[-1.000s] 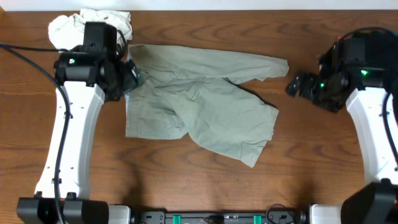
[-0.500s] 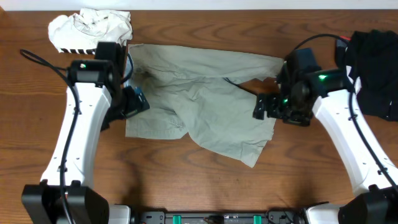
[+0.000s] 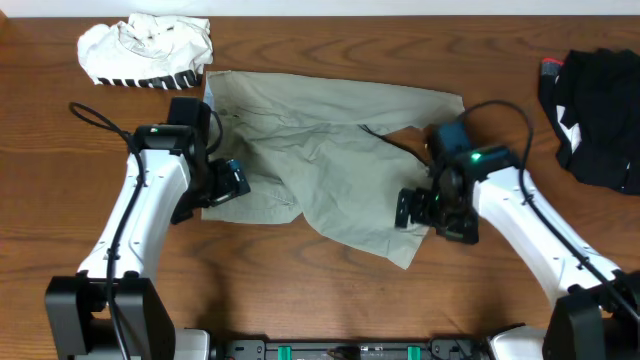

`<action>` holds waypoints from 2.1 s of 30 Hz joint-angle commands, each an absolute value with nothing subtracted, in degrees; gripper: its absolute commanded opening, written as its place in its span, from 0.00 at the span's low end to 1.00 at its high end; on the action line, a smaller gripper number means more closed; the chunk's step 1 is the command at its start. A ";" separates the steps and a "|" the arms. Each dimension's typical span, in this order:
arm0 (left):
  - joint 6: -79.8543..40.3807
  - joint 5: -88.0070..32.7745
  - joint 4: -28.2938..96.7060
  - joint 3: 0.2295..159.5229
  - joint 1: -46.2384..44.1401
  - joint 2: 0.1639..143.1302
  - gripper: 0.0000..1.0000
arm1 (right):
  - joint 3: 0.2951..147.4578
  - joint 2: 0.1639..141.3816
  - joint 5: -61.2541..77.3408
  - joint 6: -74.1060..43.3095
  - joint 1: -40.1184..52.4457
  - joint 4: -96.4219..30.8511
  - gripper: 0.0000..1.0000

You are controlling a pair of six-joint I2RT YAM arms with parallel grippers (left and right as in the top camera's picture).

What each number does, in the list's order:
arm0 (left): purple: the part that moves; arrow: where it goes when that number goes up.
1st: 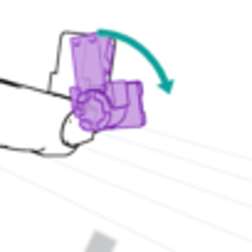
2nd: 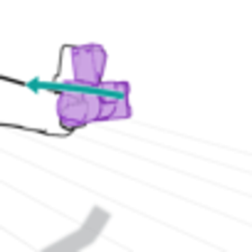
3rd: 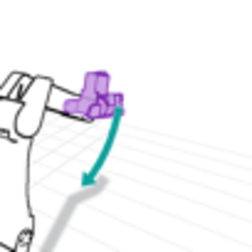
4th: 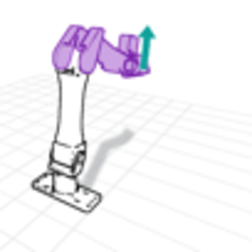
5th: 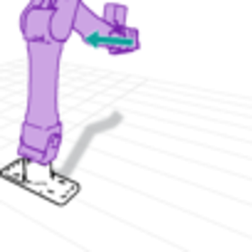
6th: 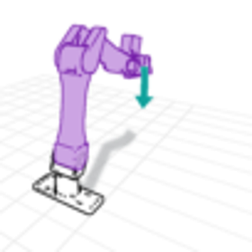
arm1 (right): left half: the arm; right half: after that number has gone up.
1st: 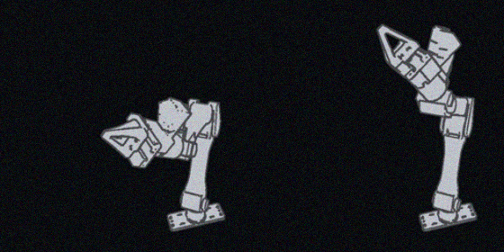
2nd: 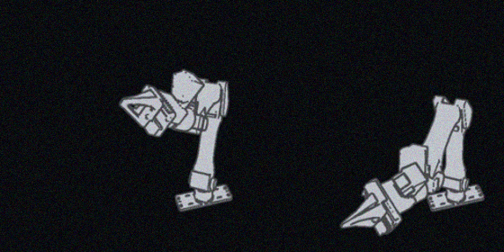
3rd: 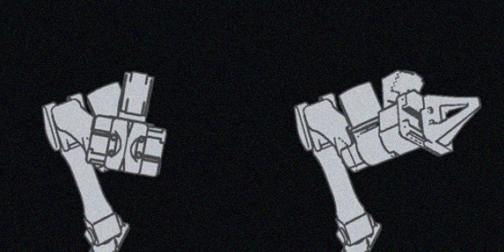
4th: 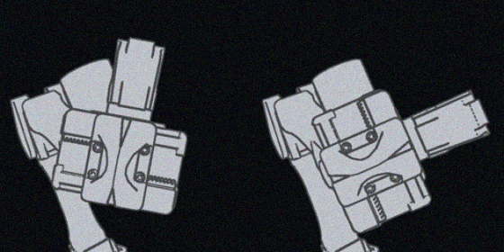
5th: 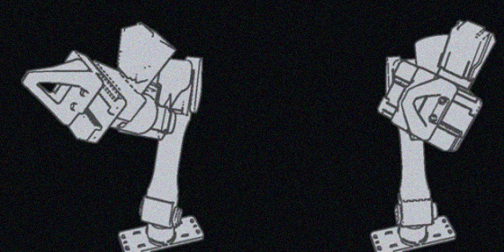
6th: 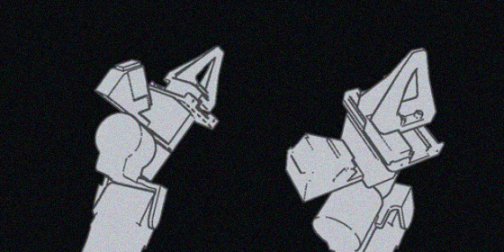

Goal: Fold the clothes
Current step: 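Move the right gripper to the lower pants leg and grasp it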

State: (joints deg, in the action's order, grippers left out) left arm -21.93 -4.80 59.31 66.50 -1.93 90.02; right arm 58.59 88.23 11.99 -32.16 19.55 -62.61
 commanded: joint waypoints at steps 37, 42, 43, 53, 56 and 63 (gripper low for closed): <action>-13.72 -7.09 50.57 63.96 3.86 100.14 0.98 | 42.46 87.99 11.66 -44.12 31.64 -39.24 0.70; -13.52 -7.09 49.47 63.96 3.86 101.14 0.98 | 42.41 87.99 11.64 -44.10 31.64 -39.18 0.72; -13.54 -7.16 49.10 63.96 3.86 101.47 0.99 | 42.41 87.96 11.64 -44.10 31.64 -39.09 0.72; -12.40 -11.00 46.35 63.96 3.84 103.00 0.91 | 42.41 87.99 11.64 -44.10 31.64 -38.06 0.73; -12.23 -10.98 46.30 63.96 3.86 103.00 0.91 | 42.41 87.99 11.64 -44.10 31.64 -37.87 0.73; -12.23 -11.25 46.41 63.94 3.84 103.00 0.68 | 42.41 87.99 11.62 -44.10 31.64 -37.89 0.52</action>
